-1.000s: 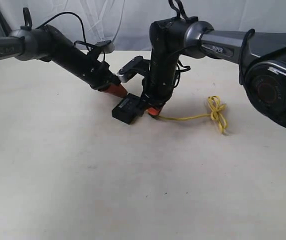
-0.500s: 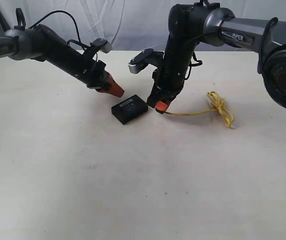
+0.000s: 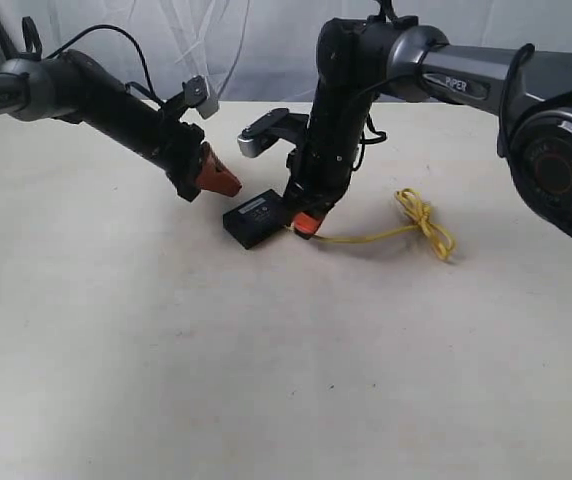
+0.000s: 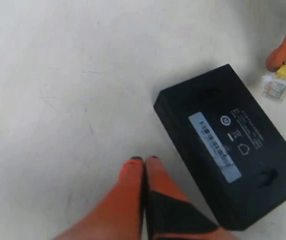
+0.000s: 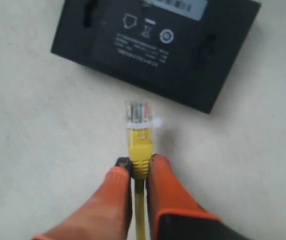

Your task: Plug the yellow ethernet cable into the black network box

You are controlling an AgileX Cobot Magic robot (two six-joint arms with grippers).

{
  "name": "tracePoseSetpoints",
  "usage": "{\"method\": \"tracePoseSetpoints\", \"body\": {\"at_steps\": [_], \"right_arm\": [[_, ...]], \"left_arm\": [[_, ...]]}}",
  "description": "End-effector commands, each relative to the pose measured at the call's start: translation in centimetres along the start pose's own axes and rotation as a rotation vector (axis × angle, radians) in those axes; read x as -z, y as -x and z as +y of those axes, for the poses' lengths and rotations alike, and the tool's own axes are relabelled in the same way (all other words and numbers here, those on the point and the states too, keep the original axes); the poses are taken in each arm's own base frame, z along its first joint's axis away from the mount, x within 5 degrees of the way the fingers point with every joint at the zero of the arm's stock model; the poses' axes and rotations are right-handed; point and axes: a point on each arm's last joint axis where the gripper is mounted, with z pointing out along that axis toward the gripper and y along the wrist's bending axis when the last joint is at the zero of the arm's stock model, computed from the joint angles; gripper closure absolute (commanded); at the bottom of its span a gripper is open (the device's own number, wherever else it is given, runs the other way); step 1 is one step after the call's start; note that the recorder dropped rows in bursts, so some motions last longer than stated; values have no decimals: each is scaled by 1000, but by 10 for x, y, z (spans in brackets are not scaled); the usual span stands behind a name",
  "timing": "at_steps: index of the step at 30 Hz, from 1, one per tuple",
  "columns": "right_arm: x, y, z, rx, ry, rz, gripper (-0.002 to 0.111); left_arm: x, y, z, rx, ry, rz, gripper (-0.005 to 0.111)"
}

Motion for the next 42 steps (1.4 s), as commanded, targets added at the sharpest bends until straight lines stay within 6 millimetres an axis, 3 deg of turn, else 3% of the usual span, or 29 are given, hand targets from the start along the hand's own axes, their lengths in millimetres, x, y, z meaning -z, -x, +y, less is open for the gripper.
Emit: {"method": "tracePoseSetpoints", "body": {"at_steps": [1,11,20,42], "right_arm": [[-8,-2,-3,-22,2,25,109],[-9,-2,-4,-63,-23,28,109],[-12,6,6,-108,-47,25,109],[-11,9,-4,-144,-153,-16,109]], "left_arm": [[-6,3,-3,4,-9,-19,107],[-28,-2,-4,14,-35,-14,107],[-28,-1,-8,14,-78,-19,107],[-28,2,-13,50,-137,-46,107]]}}
